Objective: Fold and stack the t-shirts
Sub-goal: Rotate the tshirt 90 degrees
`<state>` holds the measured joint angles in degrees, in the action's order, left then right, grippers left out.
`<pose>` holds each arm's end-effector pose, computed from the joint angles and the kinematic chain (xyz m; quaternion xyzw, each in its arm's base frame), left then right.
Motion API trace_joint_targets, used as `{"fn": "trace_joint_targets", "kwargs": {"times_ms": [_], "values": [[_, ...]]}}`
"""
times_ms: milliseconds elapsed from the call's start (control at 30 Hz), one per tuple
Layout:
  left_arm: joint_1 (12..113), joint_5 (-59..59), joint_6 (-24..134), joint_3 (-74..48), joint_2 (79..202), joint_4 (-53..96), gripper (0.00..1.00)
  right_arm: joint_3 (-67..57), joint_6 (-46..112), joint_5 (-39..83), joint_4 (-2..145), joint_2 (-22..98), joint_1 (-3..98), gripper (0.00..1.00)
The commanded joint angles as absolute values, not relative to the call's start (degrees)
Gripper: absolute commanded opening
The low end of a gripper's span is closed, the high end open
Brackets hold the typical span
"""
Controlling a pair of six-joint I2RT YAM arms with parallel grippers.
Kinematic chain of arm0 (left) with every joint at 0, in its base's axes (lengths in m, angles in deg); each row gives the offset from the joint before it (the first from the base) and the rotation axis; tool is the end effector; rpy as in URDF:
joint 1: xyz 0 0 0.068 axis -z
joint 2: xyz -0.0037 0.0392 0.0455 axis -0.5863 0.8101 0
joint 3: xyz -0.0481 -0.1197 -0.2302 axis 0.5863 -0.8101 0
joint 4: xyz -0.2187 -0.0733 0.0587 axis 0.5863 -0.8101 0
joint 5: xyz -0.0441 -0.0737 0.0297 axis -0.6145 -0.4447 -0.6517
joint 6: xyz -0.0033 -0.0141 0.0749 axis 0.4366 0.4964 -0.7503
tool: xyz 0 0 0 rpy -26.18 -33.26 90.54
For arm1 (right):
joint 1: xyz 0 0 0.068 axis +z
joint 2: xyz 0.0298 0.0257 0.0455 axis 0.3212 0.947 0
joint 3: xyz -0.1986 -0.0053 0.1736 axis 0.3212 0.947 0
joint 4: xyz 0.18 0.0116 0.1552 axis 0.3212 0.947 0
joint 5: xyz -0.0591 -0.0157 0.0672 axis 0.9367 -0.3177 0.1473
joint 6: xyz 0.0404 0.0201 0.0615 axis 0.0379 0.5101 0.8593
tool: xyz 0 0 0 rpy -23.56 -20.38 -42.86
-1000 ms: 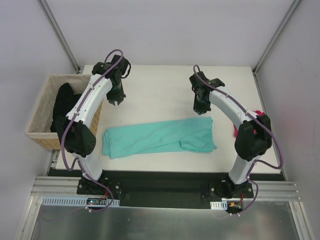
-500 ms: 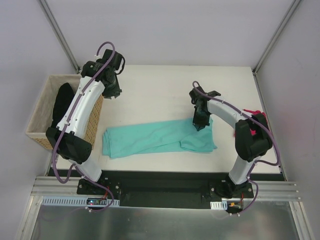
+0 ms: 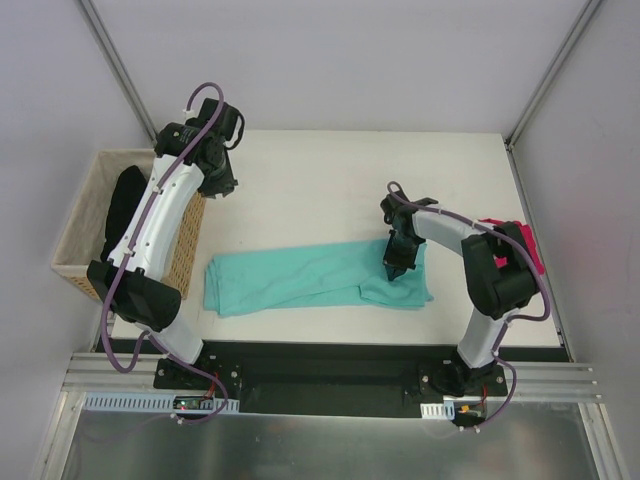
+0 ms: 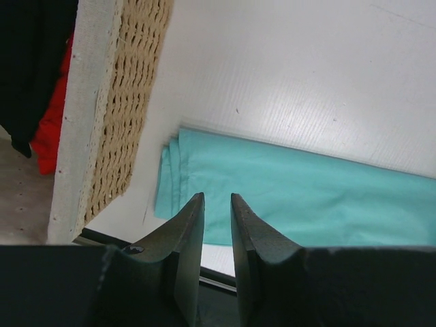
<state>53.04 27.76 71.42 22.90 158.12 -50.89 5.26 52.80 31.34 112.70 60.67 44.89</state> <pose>0.3022 -0.0707 0.3700 -0.1374 0.9325 0.0362 0.3319 0.2821 0.1365 0.1355 0.0054 0.9962 0.0252 0.0832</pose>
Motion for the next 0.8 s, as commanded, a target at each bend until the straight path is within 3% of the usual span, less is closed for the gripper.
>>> {"fn": "trace_joint_targets", "kwargs": {"times_ms": [0, 767], "values": [[52.24, 29.85, 70.39, 22.59, 155.60, -53.38, 0.22, 8.33, 55.61, 28.37, 108.85, 64.61, 44.40, 0.01], [48.20, 29.67, 69.77, 25.74, 159.11, -53.55, 0.22, -13.80, 47.18, 36.80, 119.21, 73.22, 38.78, 0.01]]}}
